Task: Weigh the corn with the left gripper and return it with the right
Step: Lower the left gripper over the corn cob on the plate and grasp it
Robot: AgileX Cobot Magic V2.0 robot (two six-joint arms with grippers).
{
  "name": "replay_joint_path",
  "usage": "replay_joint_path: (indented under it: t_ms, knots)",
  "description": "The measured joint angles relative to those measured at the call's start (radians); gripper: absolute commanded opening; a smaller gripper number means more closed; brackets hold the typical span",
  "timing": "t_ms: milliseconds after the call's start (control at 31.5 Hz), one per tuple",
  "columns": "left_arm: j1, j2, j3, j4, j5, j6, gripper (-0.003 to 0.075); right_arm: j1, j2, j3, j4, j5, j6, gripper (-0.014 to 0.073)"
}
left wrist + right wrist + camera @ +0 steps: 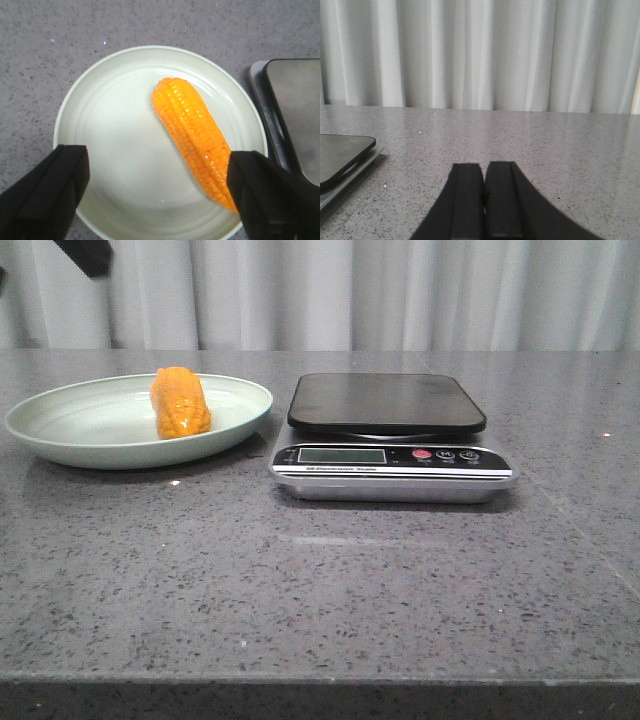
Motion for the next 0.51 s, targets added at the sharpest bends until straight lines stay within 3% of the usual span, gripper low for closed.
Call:
replay_joint_path:
  t_ms: [381,508]
  knots:
    - [-0.096,0.312,-0.228,0.034,0.145,-0.169,0.0613,0.0,0.0,0.0,0.0,0.0,0.0,0.0144]
    - [-0.125,0.375,-0.276,0.09,0.186,-0.236,0.0563,0.0,0.0,0.0,0.0,0.0,0.0,0.0144]
